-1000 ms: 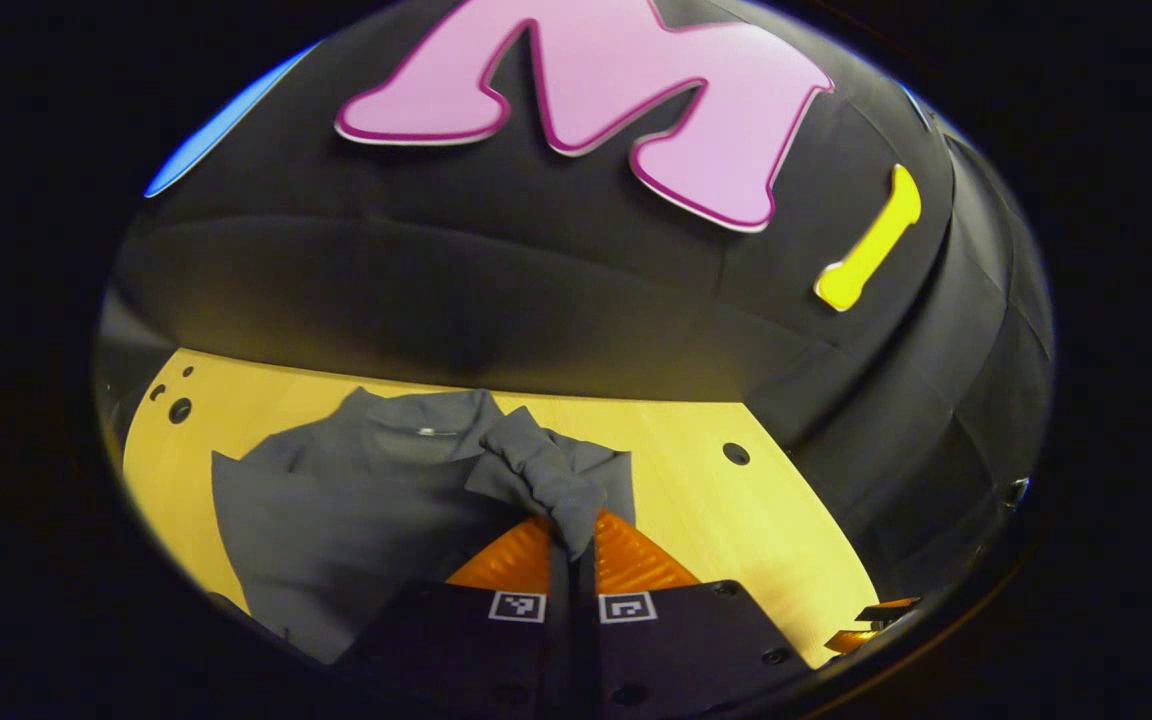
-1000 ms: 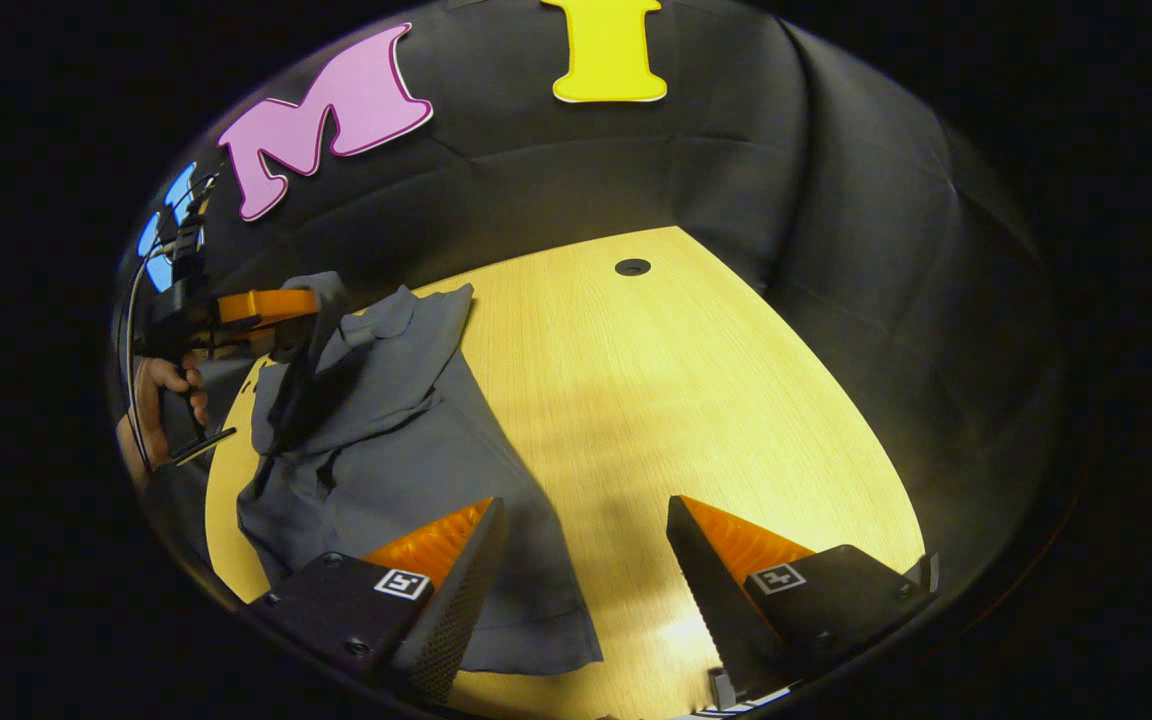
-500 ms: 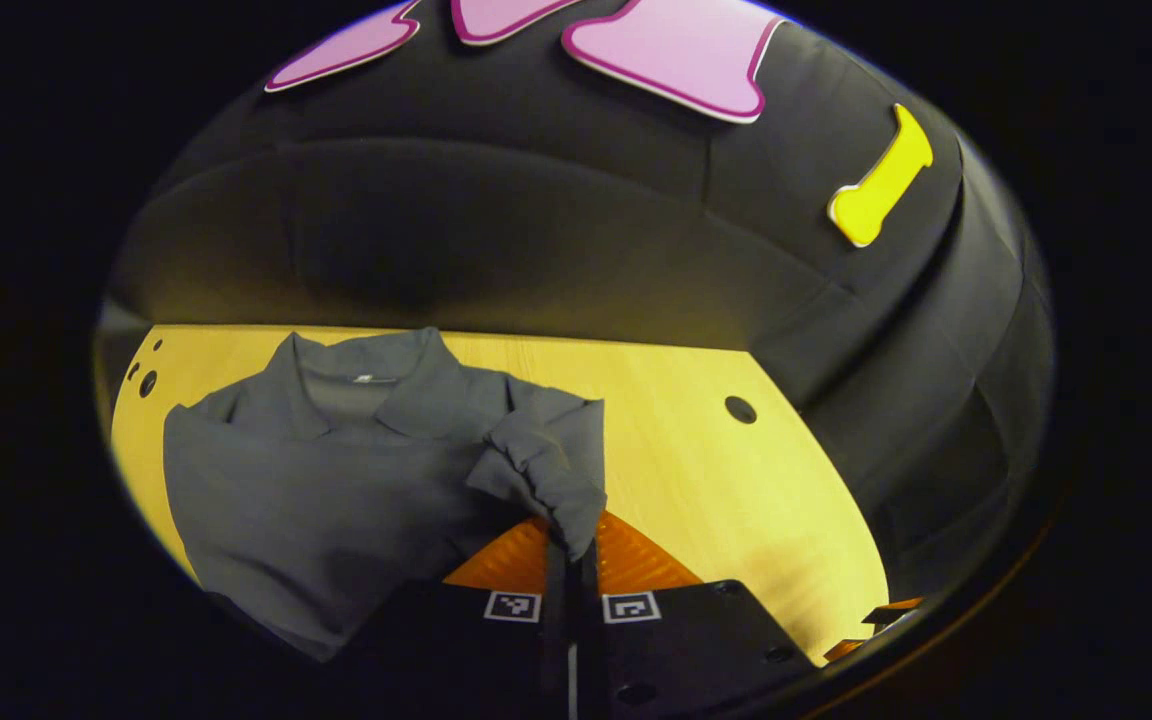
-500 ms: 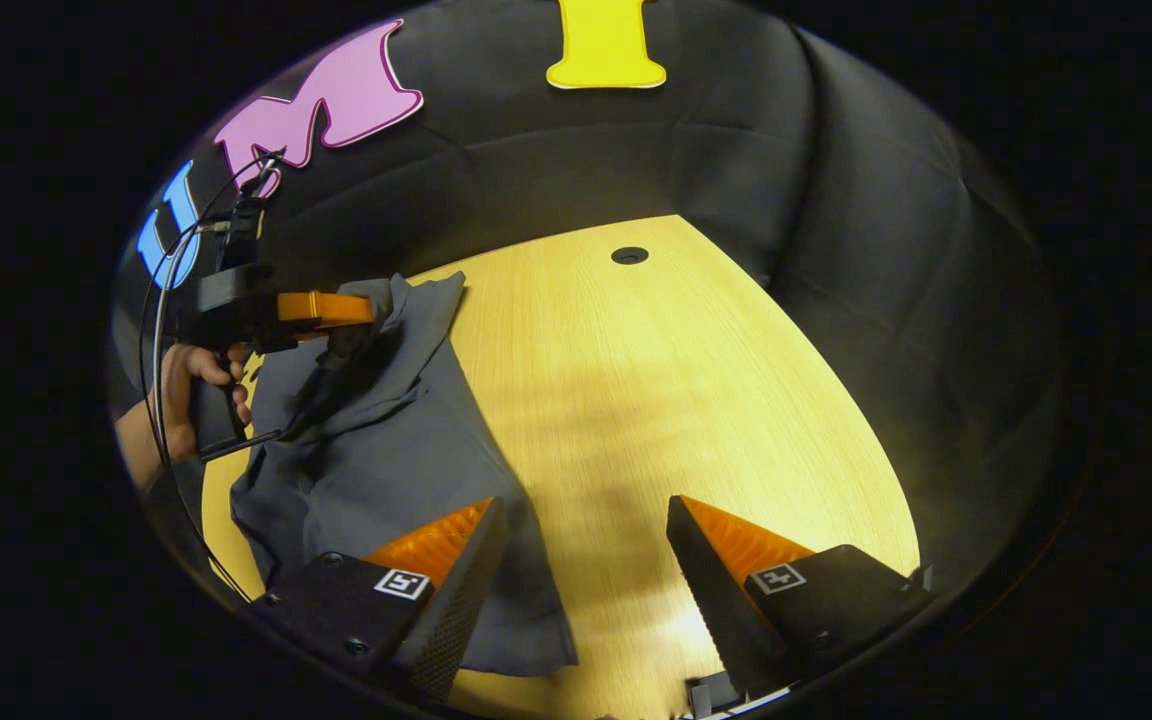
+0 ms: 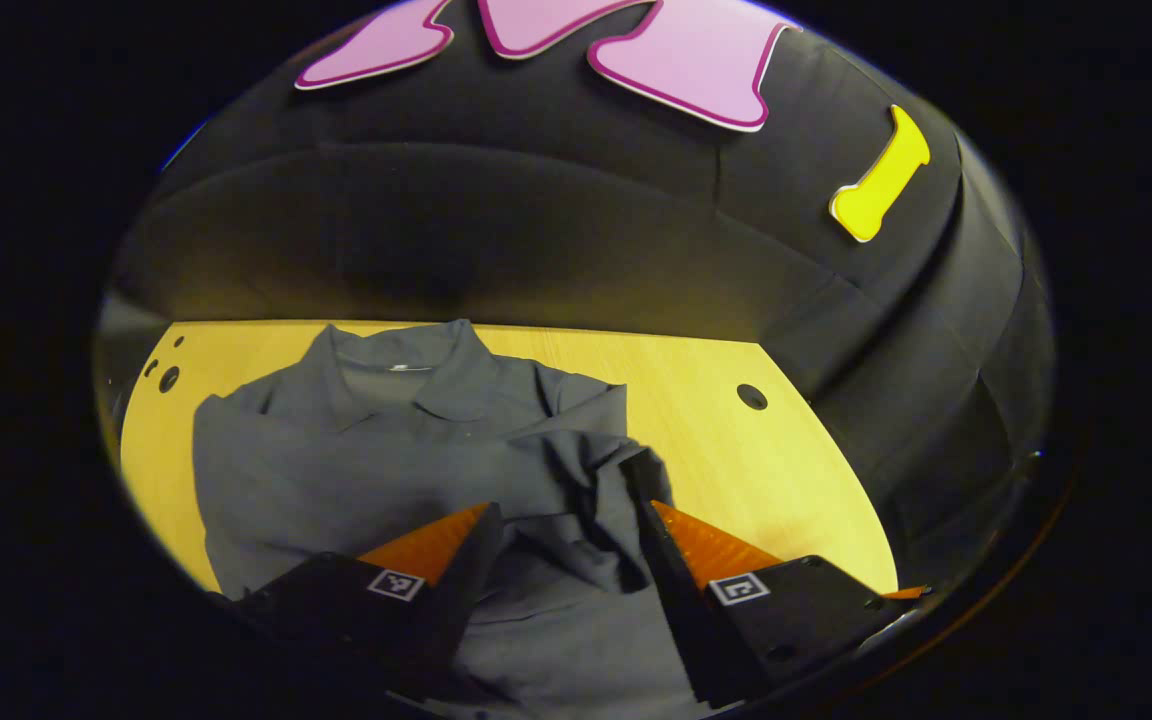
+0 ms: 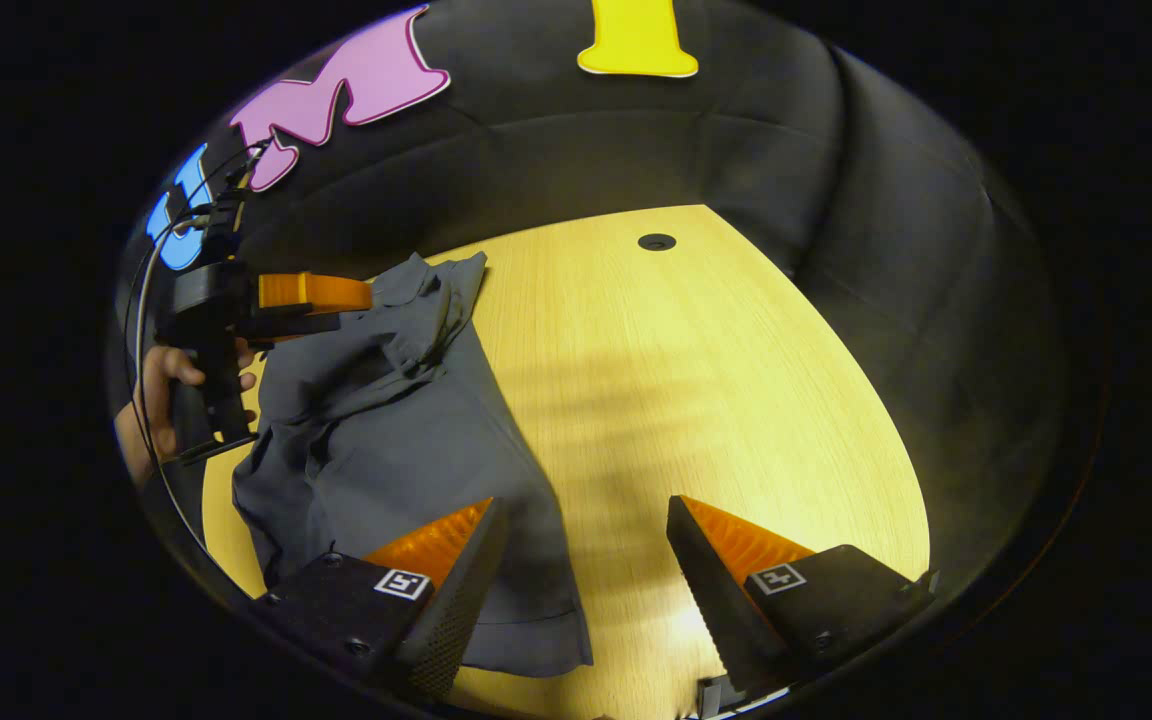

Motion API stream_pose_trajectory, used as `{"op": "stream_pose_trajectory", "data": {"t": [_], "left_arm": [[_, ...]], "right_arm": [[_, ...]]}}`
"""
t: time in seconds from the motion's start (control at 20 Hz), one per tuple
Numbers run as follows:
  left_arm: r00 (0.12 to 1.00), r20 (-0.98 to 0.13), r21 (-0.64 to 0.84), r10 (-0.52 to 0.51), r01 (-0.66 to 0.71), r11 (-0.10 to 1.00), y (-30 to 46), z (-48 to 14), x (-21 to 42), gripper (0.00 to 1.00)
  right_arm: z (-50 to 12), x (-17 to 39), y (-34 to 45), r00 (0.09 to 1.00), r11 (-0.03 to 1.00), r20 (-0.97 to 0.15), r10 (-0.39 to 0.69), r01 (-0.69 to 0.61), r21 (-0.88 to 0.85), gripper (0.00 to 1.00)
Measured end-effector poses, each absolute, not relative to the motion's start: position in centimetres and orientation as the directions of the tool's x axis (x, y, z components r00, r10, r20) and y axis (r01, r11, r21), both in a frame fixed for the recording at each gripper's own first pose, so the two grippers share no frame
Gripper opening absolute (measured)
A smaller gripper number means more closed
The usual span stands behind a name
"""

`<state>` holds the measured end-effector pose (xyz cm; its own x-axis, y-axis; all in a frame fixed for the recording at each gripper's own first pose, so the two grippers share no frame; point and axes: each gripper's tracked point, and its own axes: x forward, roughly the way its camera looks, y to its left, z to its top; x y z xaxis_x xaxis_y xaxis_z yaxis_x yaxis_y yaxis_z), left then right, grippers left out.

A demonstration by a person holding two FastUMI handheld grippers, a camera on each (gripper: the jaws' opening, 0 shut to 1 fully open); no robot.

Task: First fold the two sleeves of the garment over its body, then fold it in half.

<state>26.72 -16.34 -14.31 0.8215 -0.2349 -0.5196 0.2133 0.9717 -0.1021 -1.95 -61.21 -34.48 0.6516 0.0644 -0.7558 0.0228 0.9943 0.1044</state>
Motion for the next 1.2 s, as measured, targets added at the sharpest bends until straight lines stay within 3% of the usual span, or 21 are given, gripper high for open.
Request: {"op": "stream_pose_trajectory", "data": {"t": [0.15,0.2,0.25,0.75,1.0,1.2], "left_arm": [[0.83,-0.521,-0.08,-0.199,0.185,0.979,-12.4,-14.5,23.3,0.93],[0.831,-0.524,-0.08,-0.187,0.17,0.982,-11.1,-14.7,21.9,0.87],[0.831,-0.529,-0.079,-0.171,0.152,0.985,-9.3,-15.2,20.4,0.94],[0.765,-0.64,-0.006,0.069,-0.095,0.995,6.5,-23.3,3.5,0.94],[0.709,-0.697,-0.08,0.107,-0.226,0.971,8.4,-27.0,-0.9,0.94],[0.687,-0.722,-0.122,0.082,-0.243,0.962,6.9,-28.9,-1.4,0.94]], "right_arm": [[-35.4,-2.3,-59.8,0.623,0.994,-0.777,0.086,0.0,0.11,0.99],[-35.7,-2.7,-59.2,0.615,0.993,-0.782,0.099,-0.005,0.121,0.99],[-36.0,-3.0,-58.7,0.605,0.992,-0.789,0.107,-0.01,0.127,1.0],[-40.7,-7.3,-57.2,0.489,0.992,-0.867,0.096,0.025,0.124,0.99],[-41.9,-8.7,-56.2,0.454,0.996,-0.887,0.081,-0.011,0.085,1.0],[-42.0,-9.2,-54.3,0.438,0.995,-0.894,0.095,-0.065,0.074,1.0]]}}
